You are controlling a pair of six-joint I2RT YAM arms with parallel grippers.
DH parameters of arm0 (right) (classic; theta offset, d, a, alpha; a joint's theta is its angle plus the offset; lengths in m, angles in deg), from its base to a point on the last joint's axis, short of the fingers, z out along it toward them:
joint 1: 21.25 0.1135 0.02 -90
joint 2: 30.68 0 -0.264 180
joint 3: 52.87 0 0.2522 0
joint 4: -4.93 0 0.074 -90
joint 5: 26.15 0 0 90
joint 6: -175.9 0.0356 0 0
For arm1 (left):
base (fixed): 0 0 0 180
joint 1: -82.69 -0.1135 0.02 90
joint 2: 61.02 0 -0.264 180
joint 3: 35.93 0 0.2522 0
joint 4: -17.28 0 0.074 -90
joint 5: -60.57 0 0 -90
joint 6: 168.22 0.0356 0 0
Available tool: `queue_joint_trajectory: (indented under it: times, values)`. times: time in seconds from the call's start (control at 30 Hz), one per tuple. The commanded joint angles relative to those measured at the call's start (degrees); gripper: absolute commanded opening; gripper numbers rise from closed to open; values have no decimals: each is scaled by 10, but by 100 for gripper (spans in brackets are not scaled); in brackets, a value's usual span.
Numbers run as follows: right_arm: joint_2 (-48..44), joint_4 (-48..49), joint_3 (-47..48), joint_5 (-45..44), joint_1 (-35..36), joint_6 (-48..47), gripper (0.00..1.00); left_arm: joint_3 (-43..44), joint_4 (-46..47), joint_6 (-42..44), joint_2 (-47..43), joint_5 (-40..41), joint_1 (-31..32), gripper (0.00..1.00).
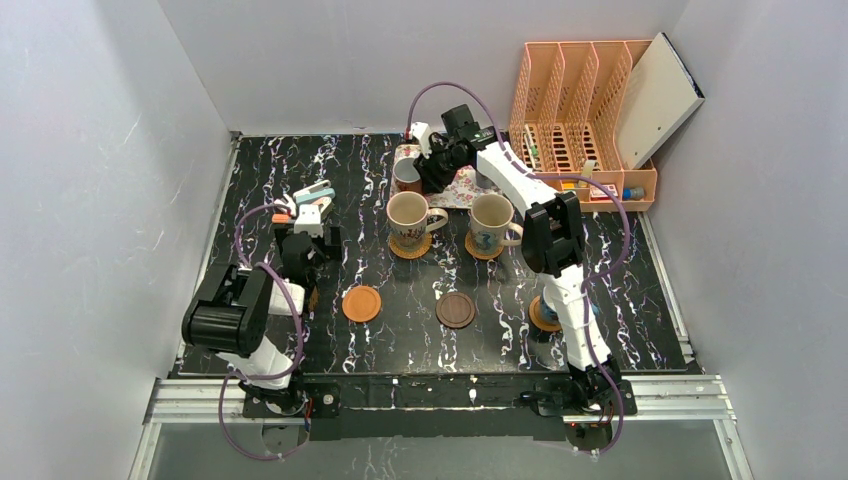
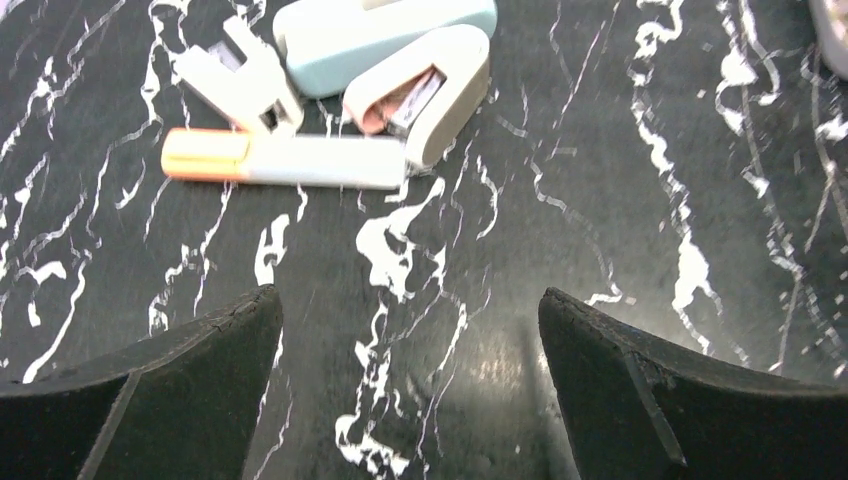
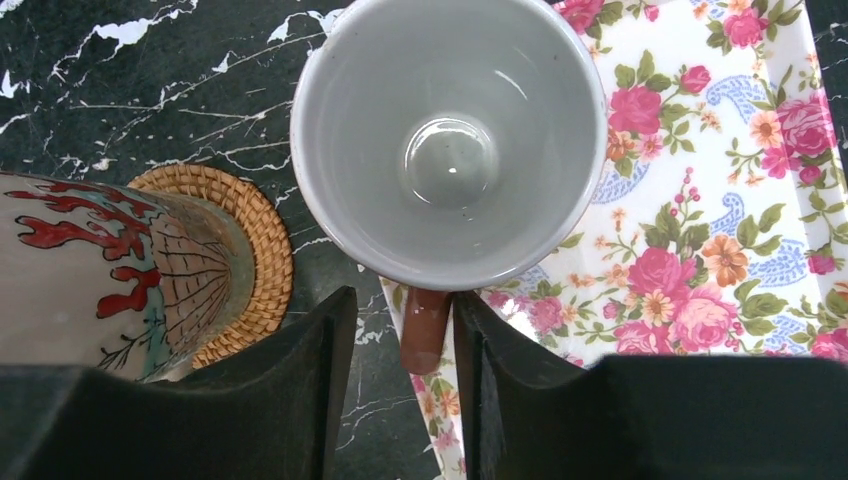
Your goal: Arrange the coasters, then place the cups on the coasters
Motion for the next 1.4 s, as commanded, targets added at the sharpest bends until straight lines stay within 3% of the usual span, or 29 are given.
queue_joint_trajectory:
  times: [0.0, 0.3, 0.7, 1.13, 1.37]
  values:
    - [8, 10, 26, 15, 3, -3, 43, 38, -84, 8, -34, -11, -4, 98]
    - [-2, 12, 27, 13, 5, 4, 1, 72, -143, 1, -90, -29, -4, 98]
    - [-53, 45, 58, -8, 6, 35, 1, 89, -184, 1, -176, -62, -4, 98]
    - [-117, 86, 91, -79, 8, 85, 1, 94, -224, 16, -225, -43, -5, 98]
    - [-171, 45, 116, -41, 36, 87, 1, 83, -208, 1, -235, -18, -5, 98]
